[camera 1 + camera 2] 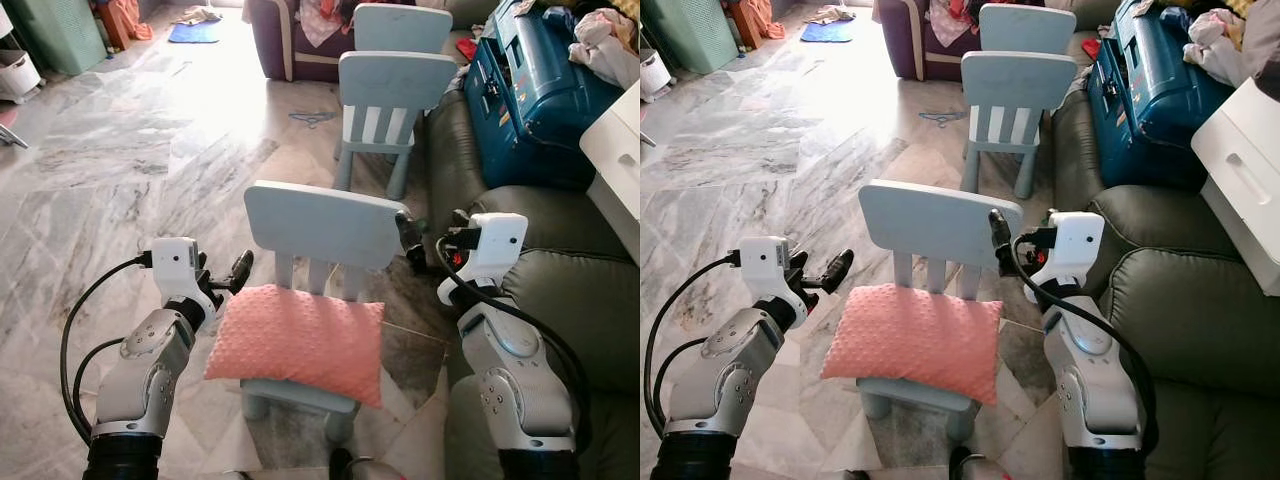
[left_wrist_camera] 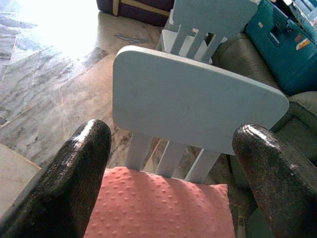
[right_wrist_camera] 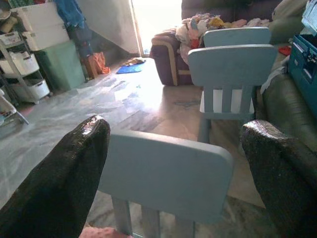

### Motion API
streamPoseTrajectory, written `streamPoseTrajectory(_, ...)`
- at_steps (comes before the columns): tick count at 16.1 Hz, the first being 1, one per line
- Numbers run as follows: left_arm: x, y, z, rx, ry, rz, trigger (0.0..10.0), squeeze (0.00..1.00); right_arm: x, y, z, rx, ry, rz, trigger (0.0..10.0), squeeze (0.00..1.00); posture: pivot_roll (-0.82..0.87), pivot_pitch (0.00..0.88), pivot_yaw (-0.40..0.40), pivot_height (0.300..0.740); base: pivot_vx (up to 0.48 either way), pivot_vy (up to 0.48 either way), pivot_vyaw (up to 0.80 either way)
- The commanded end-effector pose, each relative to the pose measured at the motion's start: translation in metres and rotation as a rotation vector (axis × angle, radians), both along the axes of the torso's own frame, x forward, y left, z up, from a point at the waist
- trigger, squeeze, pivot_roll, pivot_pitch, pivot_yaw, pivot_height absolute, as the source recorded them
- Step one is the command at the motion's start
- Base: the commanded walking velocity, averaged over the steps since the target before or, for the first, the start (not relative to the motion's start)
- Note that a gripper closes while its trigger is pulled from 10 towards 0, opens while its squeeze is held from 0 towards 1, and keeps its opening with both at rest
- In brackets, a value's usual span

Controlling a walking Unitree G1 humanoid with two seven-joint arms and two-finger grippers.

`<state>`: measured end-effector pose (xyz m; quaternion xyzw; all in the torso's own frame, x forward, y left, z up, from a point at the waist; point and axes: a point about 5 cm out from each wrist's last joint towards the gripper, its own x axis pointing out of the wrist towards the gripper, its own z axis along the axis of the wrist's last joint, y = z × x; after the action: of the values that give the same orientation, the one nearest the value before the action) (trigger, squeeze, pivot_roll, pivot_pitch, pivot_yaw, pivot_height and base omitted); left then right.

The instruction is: Move the pillow to the sofa

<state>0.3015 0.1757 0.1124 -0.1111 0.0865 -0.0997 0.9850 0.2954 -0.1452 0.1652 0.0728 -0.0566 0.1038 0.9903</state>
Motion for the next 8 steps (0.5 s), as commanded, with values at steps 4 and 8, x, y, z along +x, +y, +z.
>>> streamPoseTrajectory(4, -0.0012, -0.0016, -0.0027, 0.01, 0.015, -0.011, 10.0, 0.0, -0.0011, -0.0017, -0.001, 0.004, 0.006, -0.006, 10.0, 0.0, -0.12, 0.131, -0.007, 0.74, 0.0, 0.0, -0.79)
streamPoseTrajectory(8, -0.0022, -0.0036, -0.0026, 0.005, 0.009, -0.017, 10.0, 0.0, -0.0013, -0.0022, -0.0005, -0.004, 0.004, -0.006, 10.0, 0.0, -0.13, 0.132, -0.007, 0.74, 0.0, 0.0, 0.0)
